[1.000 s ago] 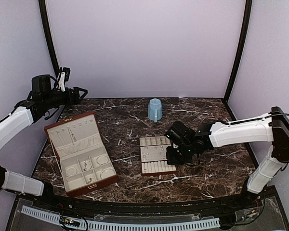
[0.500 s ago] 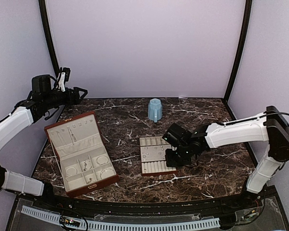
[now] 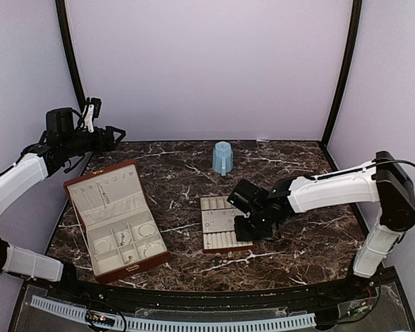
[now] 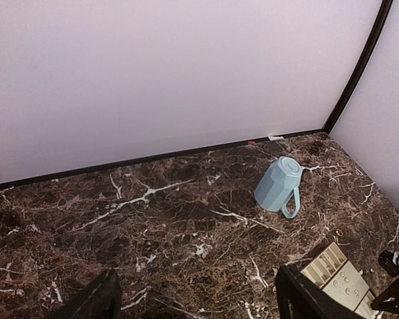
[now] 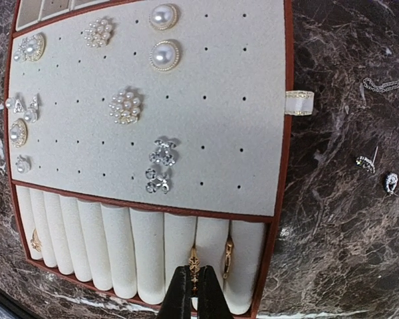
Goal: Organize the mixed jewelry
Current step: Place the ring in the ring tray, then press the ring into the ring tray.
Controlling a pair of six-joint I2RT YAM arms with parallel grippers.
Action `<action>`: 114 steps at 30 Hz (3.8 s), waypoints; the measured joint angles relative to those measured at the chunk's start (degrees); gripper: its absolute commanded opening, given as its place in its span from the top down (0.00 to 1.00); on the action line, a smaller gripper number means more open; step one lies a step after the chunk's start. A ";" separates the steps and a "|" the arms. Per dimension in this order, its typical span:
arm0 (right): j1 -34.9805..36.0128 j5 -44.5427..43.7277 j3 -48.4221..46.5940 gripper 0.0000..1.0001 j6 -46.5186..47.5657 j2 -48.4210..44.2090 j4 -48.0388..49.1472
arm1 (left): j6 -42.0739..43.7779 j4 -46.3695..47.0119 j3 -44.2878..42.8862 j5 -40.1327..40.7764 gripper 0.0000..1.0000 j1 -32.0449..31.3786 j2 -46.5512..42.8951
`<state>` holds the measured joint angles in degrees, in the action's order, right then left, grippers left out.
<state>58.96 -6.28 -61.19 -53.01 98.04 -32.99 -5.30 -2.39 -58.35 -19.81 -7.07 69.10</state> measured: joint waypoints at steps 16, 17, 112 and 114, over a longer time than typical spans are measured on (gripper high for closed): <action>1.16 -1.57 -3.41 0.82 0.59 1.92 -3.37 | 0.17 -0.35 0.00 0.35 0.17 0.00 0.00; 1.20 -1.68 -3.96 0.81 0.63 1.92 -3.72 | 0.17 -0.37 0.00 0.35 0.17 0.00 0.00; -4.70 -8.96 -11.06 0.64 8.15 -1.33 -4.94 | 1.25 -0.70 0.02 1.64 0.17 0.00 -3.67; -7.48 -9.22 -11.06 0.64 9.64 -1.40 -4.72 | 1.27 -0.70 0.02 1.79 0.17 0.00 -3.67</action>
<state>51.48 -15.51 -72.25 -43.38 96.64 -37.71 -4.03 -3.09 -58.33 -18.02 -7.07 65.43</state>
